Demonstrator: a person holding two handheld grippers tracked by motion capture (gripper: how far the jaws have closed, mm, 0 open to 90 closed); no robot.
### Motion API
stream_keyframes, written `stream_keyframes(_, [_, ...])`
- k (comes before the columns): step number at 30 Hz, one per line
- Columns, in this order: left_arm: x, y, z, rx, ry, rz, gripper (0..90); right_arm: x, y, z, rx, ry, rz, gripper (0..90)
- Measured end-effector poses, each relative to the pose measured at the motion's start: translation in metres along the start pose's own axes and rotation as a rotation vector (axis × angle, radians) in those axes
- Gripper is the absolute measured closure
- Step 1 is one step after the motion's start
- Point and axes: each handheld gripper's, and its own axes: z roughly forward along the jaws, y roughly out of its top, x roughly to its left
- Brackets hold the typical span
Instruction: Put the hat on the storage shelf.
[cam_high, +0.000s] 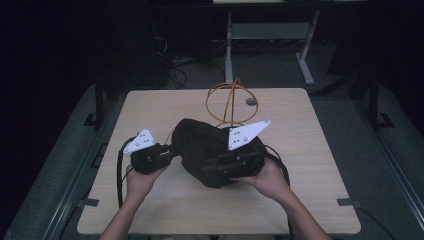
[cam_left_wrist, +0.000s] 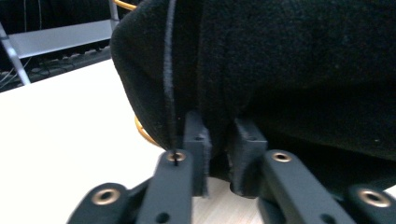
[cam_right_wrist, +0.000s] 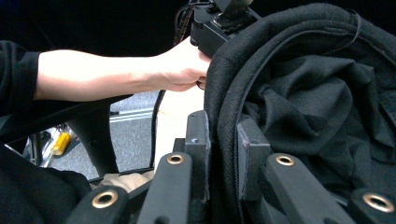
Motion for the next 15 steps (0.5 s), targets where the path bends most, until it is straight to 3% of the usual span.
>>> stream_keyframes(8, [0.0,0.007,-0.007,0.01,0.021,0.021,87.1,-0.007,-0.009,-0.005,-0.026,0.006,0.028,76.0])
stream_keyframes(15, [-0.001,0.026,-0.019,-0.003,0.037,0.052,87.3,-0.014,-0.015,-0.013,-0.044,-0.009,0.06,69.4])
